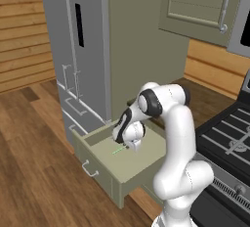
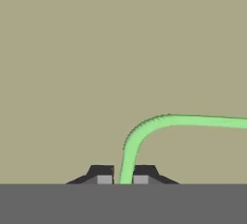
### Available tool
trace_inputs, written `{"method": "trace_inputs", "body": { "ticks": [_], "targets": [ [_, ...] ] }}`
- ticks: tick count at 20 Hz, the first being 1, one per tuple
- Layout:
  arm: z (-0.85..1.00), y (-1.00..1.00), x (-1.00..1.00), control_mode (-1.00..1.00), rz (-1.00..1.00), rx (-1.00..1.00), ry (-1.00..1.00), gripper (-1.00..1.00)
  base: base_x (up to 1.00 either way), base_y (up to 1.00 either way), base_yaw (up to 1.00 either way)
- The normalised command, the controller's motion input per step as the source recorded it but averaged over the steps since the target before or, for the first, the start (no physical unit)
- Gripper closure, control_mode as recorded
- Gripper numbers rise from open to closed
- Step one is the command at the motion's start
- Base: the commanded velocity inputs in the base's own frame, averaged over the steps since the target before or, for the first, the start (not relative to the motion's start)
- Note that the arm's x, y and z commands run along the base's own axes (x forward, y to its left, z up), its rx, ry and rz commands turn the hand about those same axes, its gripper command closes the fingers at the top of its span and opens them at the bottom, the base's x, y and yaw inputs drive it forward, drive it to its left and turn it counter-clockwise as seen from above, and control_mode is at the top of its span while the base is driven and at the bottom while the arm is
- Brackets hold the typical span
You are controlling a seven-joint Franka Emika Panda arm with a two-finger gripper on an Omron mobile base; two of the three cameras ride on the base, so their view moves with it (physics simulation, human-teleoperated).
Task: Take a straw from the drawer in front and place it inside the glass cup on the dining counter.
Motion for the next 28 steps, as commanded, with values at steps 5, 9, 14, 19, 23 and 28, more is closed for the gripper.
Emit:
{"method": "trace_inputs", "body": {
  "ticks": [5,9,14,19,23,28],
  "targets": [
    [0.95,0.21,-0.19,-1.0,0.0,0.05,-0.04,1.0,0.0,0.0,0.0],
    [1.0,0.17,-0.27,-1.0,0.01,0.06,-0.11,1.0,0.0,0.0,0.0],
    [0.97,0.01,-0.55,-1.0,0.03,0.05,-0.22,1.0,0.0,0.0,0.0],
    [0.95,0.0,-0.61,-1.0,0.05,0.02,-0.27,1.0,0.0,0.0,0.0],
    [0.95,0.0,-0.55,-1.0,0.06,0.0,-0.2,1.0,0.0,0.0,0.0],
    [1.0,0.0,-0.43,-1.0,0.09,0.0,-0.08,1.0,0.0,0.0,0.0]
  ]
}}
